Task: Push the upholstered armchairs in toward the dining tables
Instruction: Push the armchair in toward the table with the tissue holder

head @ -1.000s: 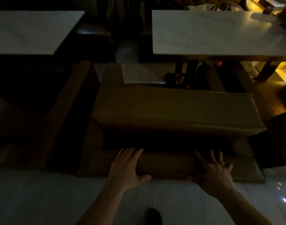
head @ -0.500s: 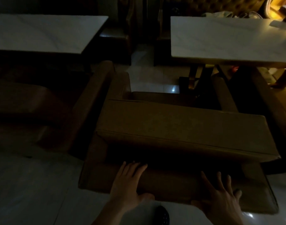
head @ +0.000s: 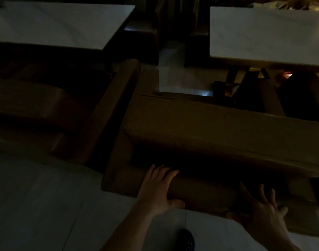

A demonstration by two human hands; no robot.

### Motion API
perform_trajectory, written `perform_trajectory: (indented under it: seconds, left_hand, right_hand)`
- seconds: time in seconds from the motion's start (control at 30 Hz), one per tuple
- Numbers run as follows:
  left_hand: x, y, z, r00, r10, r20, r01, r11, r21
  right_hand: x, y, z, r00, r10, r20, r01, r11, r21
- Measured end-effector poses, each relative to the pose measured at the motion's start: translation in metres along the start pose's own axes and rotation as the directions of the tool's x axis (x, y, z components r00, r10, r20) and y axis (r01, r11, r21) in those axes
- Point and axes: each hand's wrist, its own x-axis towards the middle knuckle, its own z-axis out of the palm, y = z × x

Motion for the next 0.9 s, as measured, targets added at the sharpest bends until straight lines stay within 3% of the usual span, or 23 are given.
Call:
perform_trajectory:
  seconds: [0.57,0.9]
  left_hand:
    - [0.061,-0.008,-0.017,1.0,-0.021,-0.023,0.022,0.999,0.042]
    - [0.051,0.018,-0.022,0.988,-0.154,-0.009,0.154,0.982,0.112]
  right_hand:
    - [0.053,0.001,-0.024,0.984,-0.079,-0.16,0.072,0.996,-0.054]
    - [0.049,0.003,-0.017,0.97,-0.085,-0.228,0.066,0.994,-0.09]
